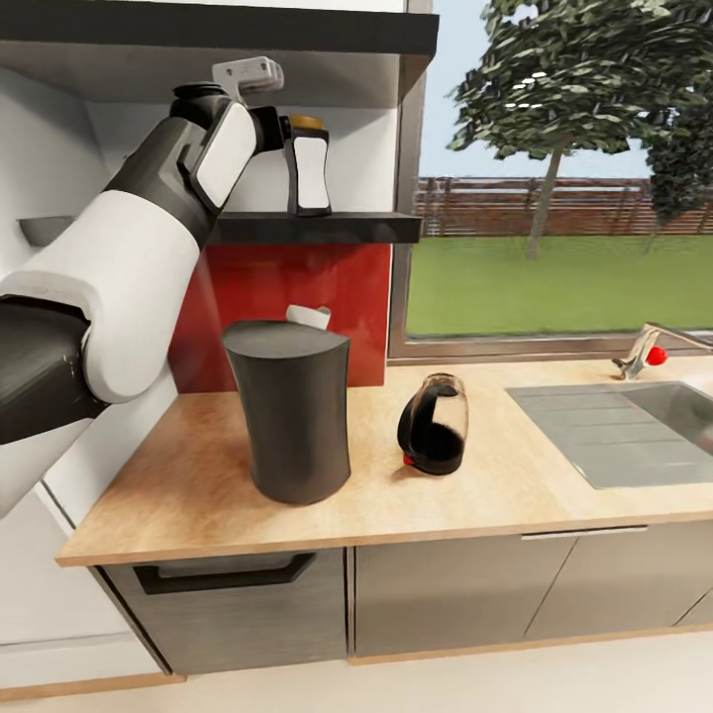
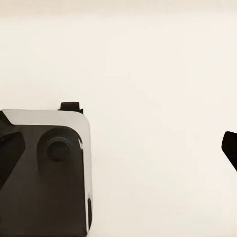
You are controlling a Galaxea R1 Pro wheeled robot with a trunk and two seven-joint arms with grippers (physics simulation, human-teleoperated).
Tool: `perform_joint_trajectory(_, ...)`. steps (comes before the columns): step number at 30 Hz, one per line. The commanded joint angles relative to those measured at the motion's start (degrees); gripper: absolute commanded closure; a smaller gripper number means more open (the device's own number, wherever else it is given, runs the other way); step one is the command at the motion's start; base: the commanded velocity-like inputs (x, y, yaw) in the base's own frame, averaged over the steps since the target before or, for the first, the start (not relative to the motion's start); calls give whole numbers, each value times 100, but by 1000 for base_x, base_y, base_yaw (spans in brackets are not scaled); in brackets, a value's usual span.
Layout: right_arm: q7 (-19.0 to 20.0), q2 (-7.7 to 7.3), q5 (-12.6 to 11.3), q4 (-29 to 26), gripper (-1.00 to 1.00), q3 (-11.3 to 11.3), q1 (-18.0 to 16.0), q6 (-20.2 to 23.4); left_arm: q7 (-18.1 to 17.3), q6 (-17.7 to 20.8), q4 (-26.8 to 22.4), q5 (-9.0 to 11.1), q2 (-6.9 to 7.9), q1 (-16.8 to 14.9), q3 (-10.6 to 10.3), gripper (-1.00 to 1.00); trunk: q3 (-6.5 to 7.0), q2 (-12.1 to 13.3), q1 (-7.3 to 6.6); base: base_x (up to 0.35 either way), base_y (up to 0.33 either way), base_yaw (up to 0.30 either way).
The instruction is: Set up a coffee station on the kitchen countertop: keep the coffee maker on the countertop, move the bottle of coffee from the kitchen shelf to the counter next to the coffee maker, place a paper coffee filter on top of the coffee maker, put the saucer next to the coffee maker with the coffee cup on the saucer, and place the electric kettle next to the coffee maker.
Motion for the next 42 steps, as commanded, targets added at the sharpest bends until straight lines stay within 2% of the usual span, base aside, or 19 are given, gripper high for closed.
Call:
perform_joint_trajectory(1,-13,1,-55,-3,-100,43,15,-11,51,21,-5,65,0,-6,-46,-100,-13,-12,5,191,-123,0)
perform_joint_trajectory(19,-13,2,-74,-19,-100,24,23,-11,42,29,-24,51,23,271,-45,-100,-13,-12,5,17,-13,0)
perform_joint_trajectory(26,-13,2,-78,-20,-100,23,23,-11,42,31,-22,50,24,349,-39,-100,-13,-12,5,0,0,-169)
perform_joint_trajectory(42,-13,5,-86,-20,-100,18,23,-11,42,33,5,50,59,486,-41,-100,-13,-12,5,0,0,-32)
